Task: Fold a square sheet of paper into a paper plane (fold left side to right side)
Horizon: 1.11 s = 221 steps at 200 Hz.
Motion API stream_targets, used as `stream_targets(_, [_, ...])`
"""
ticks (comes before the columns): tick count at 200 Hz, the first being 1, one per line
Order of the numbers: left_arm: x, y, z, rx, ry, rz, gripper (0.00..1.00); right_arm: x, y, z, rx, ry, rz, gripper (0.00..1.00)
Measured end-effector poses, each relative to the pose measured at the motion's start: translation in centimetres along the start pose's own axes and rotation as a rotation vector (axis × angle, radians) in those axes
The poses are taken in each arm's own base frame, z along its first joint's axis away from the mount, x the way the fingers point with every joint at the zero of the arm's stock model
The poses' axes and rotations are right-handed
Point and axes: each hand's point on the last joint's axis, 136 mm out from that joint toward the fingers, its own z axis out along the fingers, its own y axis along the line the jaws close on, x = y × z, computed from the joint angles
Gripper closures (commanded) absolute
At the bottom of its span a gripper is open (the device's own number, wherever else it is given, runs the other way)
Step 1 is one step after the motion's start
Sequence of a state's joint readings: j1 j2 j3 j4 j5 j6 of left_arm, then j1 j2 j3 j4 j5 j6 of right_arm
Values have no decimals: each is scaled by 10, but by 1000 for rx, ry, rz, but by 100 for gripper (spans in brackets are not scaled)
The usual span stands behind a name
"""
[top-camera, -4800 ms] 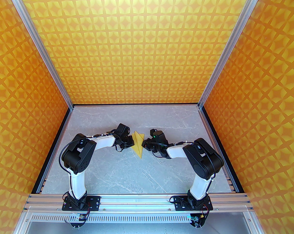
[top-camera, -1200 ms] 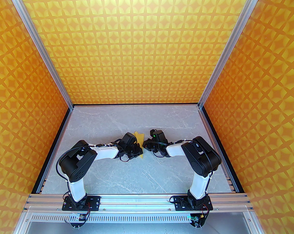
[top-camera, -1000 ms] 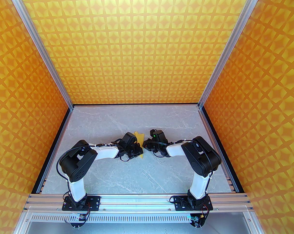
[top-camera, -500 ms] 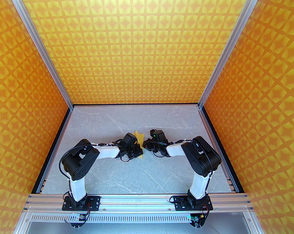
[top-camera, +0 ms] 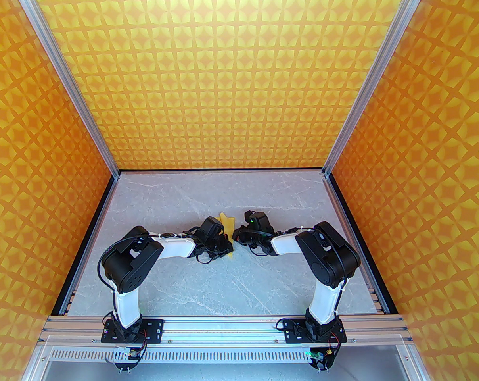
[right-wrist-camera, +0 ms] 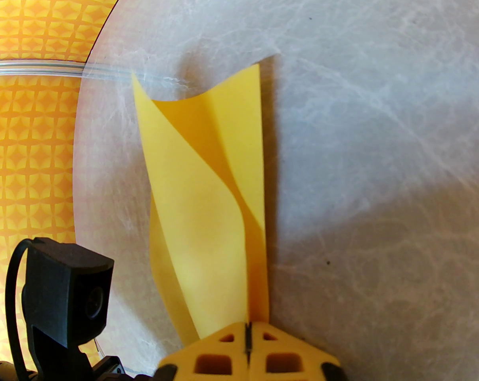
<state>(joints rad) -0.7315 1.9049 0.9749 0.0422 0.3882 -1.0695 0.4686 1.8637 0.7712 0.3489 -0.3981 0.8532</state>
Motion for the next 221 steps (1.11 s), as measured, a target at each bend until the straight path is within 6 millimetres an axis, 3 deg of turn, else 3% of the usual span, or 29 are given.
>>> stream_targets(123, [10,-7,-2,11,22,19,100,0,0,0,-1,2,0,100])
stream_targets(221, [15,1,1,0,32,7,100,0,0,0,-3,2,0,100])
